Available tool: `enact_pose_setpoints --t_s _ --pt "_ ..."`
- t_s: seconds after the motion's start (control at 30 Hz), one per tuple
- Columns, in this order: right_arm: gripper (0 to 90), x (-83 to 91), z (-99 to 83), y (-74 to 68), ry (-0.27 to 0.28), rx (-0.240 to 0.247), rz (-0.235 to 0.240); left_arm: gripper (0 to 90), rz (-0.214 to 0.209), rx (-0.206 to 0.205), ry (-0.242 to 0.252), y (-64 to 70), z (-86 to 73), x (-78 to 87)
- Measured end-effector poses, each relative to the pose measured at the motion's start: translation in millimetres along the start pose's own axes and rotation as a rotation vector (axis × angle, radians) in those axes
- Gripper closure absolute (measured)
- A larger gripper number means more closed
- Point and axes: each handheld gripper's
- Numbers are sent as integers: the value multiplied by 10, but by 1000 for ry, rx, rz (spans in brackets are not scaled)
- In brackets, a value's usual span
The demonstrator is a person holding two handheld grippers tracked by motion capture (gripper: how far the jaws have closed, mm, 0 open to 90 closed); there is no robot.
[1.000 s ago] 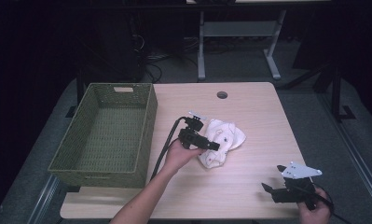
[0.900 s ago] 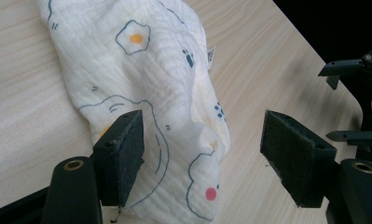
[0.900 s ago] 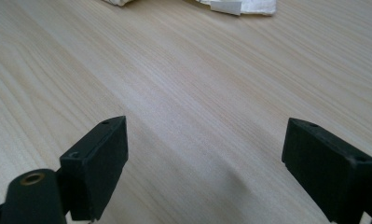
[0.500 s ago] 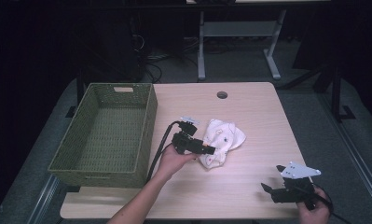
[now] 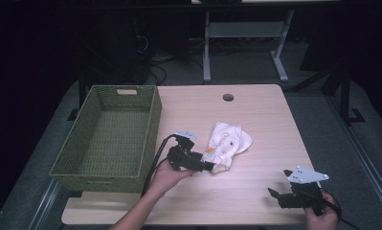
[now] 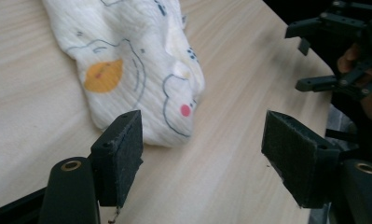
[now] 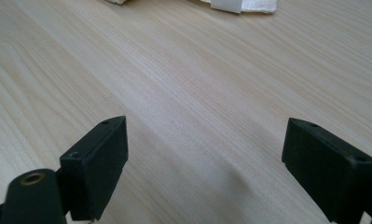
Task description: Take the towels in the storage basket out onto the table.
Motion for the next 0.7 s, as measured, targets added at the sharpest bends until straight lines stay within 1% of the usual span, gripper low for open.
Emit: enact_pose_setpoints --t_s 0.2,0.27,0.33,0.4,0.53,0.57,0.6,0.67,0.7 --pt "140 -6 5 -9 3 2 0 287 -7 -2 15 50 -106 33" --pt "140 -9 5 -13 2 4 -1 285 -1 -11 12 73 -133 35" --pt "140 -11 6 -14 0 4 1 280 -10 -14 12 83 -170 36" --pt "140 -13 6 -14 -2 4 -1 278 -3 -22 9 95 -200 40" --pt "140 -14 8 -20 -3 4 0 278 14 -19 22 120 -300 60" --pt "140 -14 8 -24 -2 3 -1 279 12 -12 26 123 -333 67" --pt "140 -14 8 -27 0 4 0 278 9 -7 24 123 -374 73" --pt "140 -16 10 -30 4 5 -1 278 25 -13 14 127 -430 88" --pt "140 -19 12 -33 3 5 -2 278 25 -8 14 131 -448 95"
Point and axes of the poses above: each handheld gripper's, and its own axes: x roughly backward along the jaws, z roughly out of its top, y roughly to its right, and after that the axes turned 9 degrees about -x, right-handed
